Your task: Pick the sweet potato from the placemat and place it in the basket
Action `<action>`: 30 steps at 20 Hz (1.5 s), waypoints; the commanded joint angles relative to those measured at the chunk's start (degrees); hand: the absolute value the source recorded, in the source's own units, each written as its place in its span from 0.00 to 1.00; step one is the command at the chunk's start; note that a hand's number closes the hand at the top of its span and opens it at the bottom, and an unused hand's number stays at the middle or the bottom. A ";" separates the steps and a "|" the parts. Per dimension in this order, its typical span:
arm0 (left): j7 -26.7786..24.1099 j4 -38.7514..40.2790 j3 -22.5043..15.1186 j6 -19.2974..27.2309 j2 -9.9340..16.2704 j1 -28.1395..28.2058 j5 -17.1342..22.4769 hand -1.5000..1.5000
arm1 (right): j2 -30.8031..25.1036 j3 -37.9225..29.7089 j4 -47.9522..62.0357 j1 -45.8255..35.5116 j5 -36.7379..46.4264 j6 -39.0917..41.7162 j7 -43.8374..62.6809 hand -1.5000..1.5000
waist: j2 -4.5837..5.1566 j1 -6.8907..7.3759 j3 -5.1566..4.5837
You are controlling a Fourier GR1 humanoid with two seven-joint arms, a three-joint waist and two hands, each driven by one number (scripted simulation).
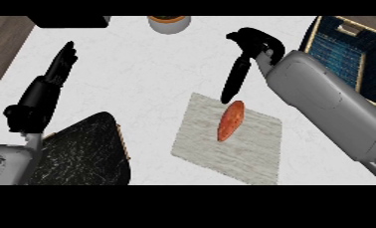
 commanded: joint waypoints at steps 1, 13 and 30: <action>0.91 -1.79 1.10 -1.54 1.11 0.10 0.06 0.50 | -0.94 0.15 1.48 1.13 -1.10 7.27 4.73 0.00 | 0.15 0.58 0.03; 2.33 -1.99 2.71 -2.41 -0.93 0.71 -2.44 0.50 | 3.52 2.25 -3.02 11.11 5.04 2.24 7.56 0.00 | 0.01 0.02 0.02; 4.23 -3.75 6.61 -5.49 -5.55 0.60 -5.68 0.50 | 9.27 -2.74 -2.25 21.67 22.50 2.09 0.11 0.00 | 0.16 0.31 0.04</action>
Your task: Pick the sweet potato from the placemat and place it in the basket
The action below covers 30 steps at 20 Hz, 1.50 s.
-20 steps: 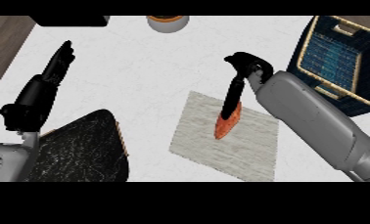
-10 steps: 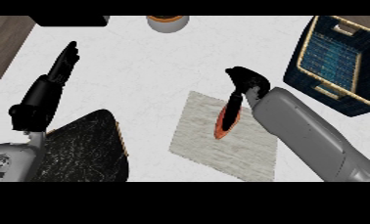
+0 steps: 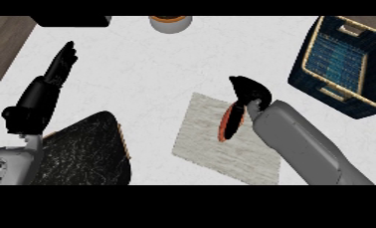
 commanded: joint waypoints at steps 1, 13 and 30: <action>-0.31 -1.49 1.34 -1.75 -0.80 1.66 -0.33 0.50 | 2.96 -2.05 -1.10 2.89 3.16 1.57 3.48 0.00 | 0.00 0.06 0.00; -2.42 0.58 3.73 -4.38 -2.70 0.83 -3.16 0.50 | 7.08 -5.49 4.27 7.60 12.24 1.67 -1.50 0.00 | 0.08 0.24 0.01; -3.15 5.22 6.65 -6.27 -6.31 -2.68 -6.39 0.50 | 12.01 -12.46 11.13 8.87 21.75 2.65 -10.15 1.00 | 0.22 0.11 0.00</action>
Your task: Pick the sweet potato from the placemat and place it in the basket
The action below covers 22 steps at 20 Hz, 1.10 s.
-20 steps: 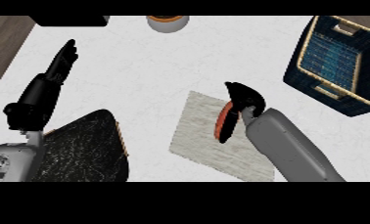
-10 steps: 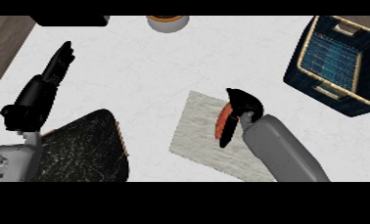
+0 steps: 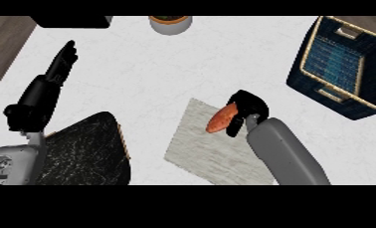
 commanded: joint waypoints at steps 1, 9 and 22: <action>0.94 0.53 0.77 0.55 -0.74 -2.12 -0.85 0.50 | 1.90 0.02 3.15 0.90 2.07 0.47 -2.63 1.00 | 0.92 0.05 0.57; 1.46 -2.02 2.24 0.47 0.15 2.25 -0.04 0.50 | -28.53 -8.42 2.30 7.23 3.22 2.08 -21.54 1.00 | 0.49 -3.49 0.70; 0.32 -1.96 2.02 -0.78 -0.07 2.10 0.79 0.50 | -55.75 -32.43 22.36 10.14 -3.06 -16.47 -57.10 1.00 | 1.34 -1.56 1.11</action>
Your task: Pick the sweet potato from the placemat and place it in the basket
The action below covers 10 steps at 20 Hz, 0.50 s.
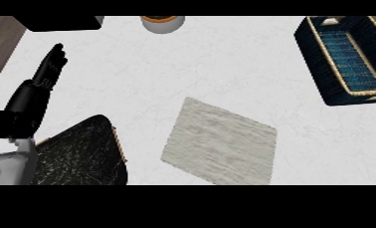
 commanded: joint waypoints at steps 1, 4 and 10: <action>0.08 -0.07 0.37 -1.22 0.87 0.22 0.60 0.50 | -4.50 -9.74 5.48 -0.73 -5.57 -6.90 -11.23 1.00 | -0.27 0.65 0.00; 0.03 0.29 0.26 -1.19 0.52 0.37 0.64 0.50 | -4.10 -17.22 6.00 -5.27 -13.55 -5.84 -16.56 1.00 | -0.53 0.89 -0.02; 1.43 -0.91 -3.47 -0.69 -1.65 -0.78 -1.55 0.50 | -10.83 -24.36 11.47 -12.26 -21.01 5.73 -25.15 1.00 | -0.03 2.98 -0.28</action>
